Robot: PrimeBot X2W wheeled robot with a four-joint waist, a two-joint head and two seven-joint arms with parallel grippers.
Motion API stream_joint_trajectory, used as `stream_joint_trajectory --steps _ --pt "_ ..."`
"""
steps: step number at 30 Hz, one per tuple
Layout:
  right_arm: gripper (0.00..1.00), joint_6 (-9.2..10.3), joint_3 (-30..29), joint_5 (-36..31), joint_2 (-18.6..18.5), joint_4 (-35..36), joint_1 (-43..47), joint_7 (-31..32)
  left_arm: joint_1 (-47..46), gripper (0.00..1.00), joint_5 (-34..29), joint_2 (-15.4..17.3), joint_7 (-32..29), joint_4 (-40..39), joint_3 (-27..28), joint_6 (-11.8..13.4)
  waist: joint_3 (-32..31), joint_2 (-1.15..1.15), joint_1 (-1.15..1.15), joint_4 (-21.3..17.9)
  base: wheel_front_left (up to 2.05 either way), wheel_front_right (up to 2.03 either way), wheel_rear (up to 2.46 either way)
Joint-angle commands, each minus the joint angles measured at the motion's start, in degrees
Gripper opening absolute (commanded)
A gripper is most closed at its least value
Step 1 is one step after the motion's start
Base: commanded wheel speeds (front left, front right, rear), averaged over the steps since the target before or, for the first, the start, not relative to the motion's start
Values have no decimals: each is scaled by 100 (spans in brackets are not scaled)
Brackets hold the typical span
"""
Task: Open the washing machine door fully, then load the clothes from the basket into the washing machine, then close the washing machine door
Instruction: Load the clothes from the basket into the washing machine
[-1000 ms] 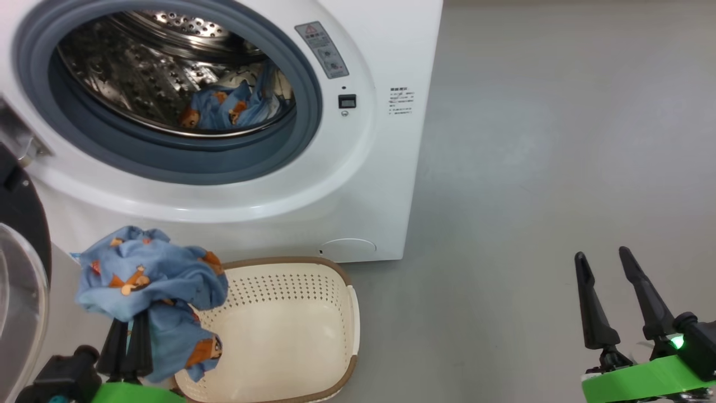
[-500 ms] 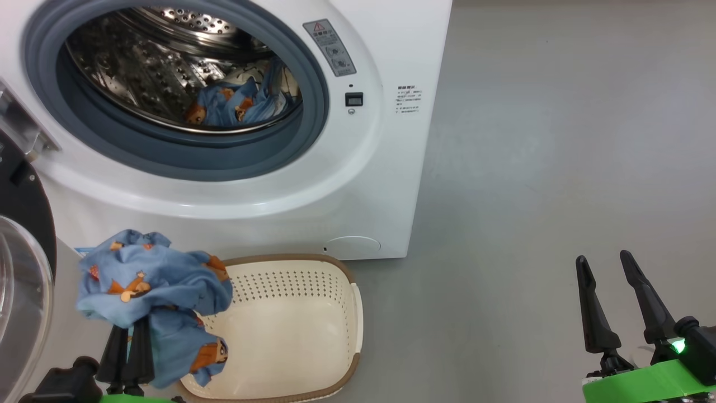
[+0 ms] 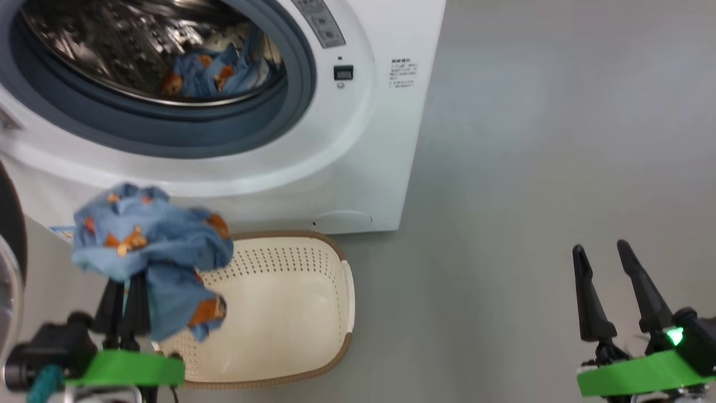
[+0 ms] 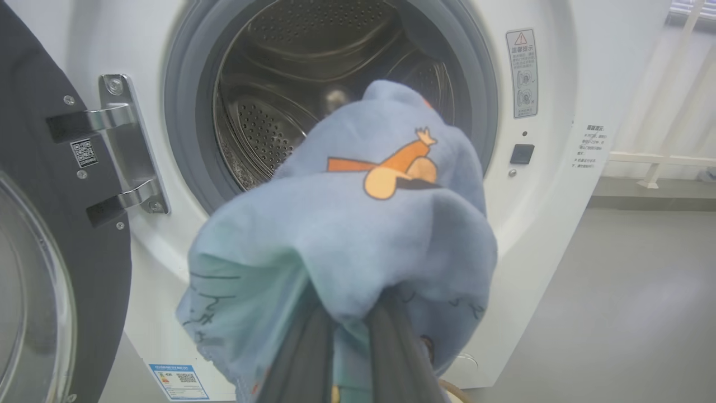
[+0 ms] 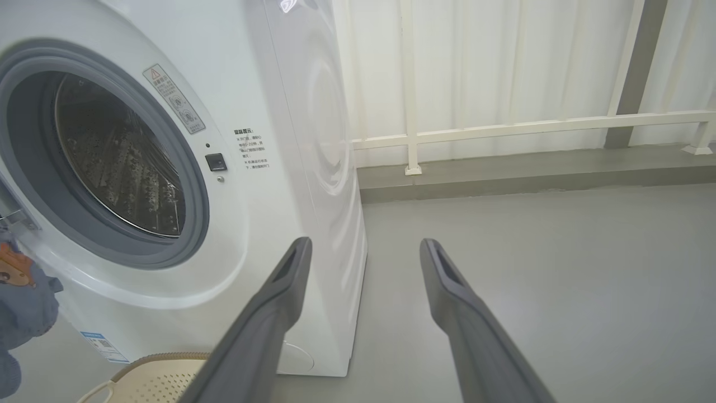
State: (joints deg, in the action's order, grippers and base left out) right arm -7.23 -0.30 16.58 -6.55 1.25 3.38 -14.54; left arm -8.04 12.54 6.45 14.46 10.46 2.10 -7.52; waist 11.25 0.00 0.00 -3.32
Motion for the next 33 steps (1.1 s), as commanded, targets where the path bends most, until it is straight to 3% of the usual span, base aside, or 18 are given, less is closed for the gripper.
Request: stream_joint_trajectory --steps 1,16,33 --pt "100 -25 116 11 -52 167 -272 -46 -312 0 78 155 53 -76 158 3 244 0 0 -83 0 0 0" --pt "100 -25 331 27 189 176 -1050 -46 -2581 0 266 890 53 732 98 3 1397 0 0 -558 0 0 0" --pt "100 -25 536 66 330 229 -1452 -46 -5046 0 389 1601 53 2749 -390 3 2079 0 0 -978 0 0 0"
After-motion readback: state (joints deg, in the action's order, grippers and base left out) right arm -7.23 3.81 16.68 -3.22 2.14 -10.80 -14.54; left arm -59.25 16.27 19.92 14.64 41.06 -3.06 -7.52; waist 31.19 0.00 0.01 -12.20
